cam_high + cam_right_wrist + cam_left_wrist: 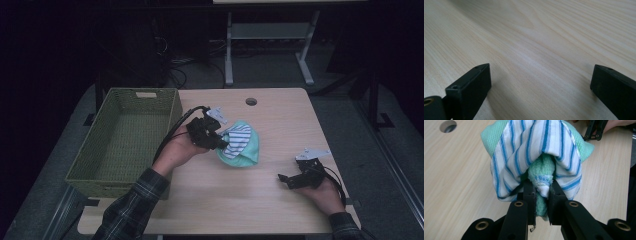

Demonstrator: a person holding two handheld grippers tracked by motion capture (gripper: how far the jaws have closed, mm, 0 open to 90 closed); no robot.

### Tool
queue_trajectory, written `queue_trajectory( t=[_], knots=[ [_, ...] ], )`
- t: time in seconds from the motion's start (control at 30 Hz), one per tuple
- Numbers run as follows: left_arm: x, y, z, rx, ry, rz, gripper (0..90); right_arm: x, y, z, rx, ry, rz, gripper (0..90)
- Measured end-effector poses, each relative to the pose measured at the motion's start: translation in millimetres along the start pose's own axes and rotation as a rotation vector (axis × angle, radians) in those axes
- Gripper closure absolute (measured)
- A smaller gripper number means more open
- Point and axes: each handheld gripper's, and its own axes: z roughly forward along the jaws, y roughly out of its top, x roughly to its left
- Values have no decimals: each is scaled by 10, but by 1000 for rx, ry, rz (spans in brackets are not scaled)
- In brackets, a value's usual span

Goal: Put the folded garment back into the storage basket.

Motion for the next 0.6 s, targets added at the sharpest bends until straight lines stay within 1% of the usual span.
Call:
queue_trajectory(
  t=[0.17, 0.33, 0.6],
  knots=[
    [65, -28, -134, 9, 20, -3, 792, 0, 0, 0, 0, 0, 0, 29],
    [121, -85, -275, 1, 35, -22, 791, 0, 0, 0, 0, 0, 0, 29],
    [208, -174, -461, 7, 70, -48, 791, 0, 0, 0, 0, 0, 0, 29]
  ],
)
